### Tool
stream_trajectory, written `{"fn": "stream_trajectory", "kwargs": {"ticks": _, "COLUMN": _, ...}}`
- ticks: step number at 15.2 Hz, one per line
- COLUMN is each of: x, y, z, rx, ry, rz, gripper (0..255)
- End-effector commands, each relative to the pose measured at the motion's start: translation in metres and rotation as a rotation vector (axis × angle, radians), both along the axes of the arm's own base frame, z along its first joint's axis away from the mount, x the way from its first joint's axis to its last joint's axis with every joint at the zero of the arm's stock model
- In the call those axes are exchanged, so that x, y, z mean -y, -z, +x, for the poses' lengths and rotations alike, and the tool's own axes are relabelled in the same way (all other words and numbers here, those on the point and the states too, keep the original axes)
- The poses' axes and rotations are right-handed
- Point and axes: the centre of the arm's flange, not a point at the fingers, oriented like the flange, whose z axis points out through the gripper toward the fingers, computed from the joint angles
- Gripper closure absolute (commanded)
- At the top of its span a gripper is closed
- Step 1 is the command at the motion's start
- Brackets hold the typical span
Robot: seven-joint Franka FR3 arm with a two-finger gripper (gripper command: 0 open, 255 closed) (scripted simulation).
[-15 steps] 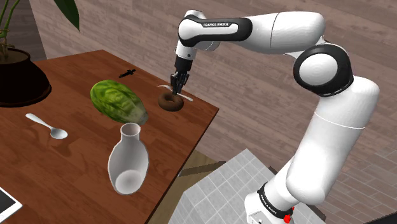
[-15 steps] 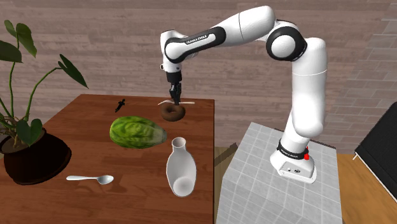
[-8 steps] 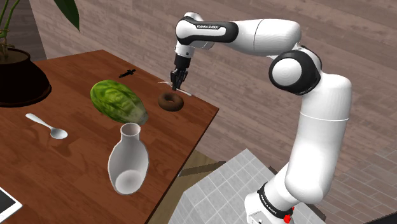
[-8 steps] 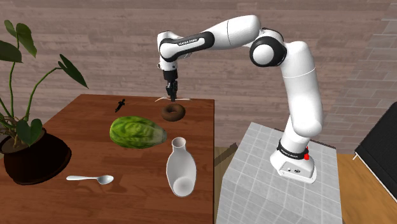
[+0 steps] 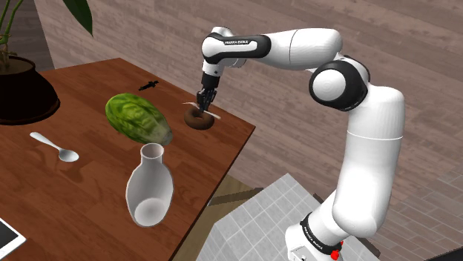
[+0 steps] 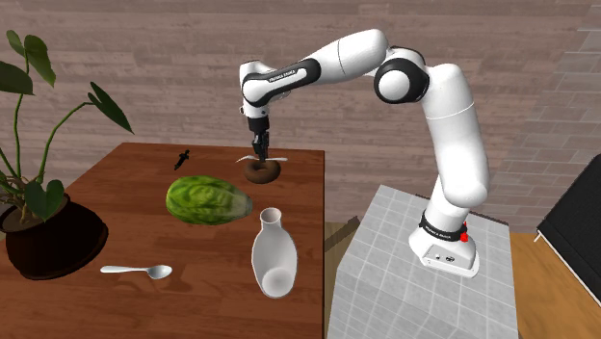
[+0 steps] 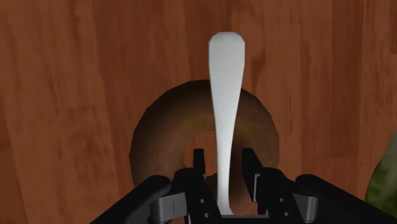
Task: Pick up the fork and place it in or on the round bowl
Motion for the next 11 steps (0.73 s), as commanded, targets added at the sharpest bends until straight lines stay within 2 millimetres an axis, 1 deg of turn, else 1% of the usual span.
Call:
{"fn": "stream_trajectory", "kwargs": {"ticks": 1, "x": 0.0004, "y": 0.0049, "z": -0.0009, "rx": 0.001, "ry": 0.0, "rz": 0.0, "gripper": 255}}
{"fn": "stream_trajectory", "kwargs": {"ticks": 7, "x": 0.0004, "y": 0.0049, "z": -0.0008, "rx": 0.001, "ry": 0.0, "rz": 0.0, "gripper": 255}}
{"fn": "stream_trajectory", "kwargs": {"ticks": 8, "x": 0.0005, "y": 0.005, "z": -0.0009, "rx": 0.001, "ry": 0.0, "rz": 0.0, "gripper": 0}}
{"fn": "stream_trajectory", "kwargs": {"ticks": 11, "x": 0.0006, "y": 0.005, "z": -0.0008, "rx": 0.001, "ry": 0.0, "rz": 0.0, "gripper": 0}}
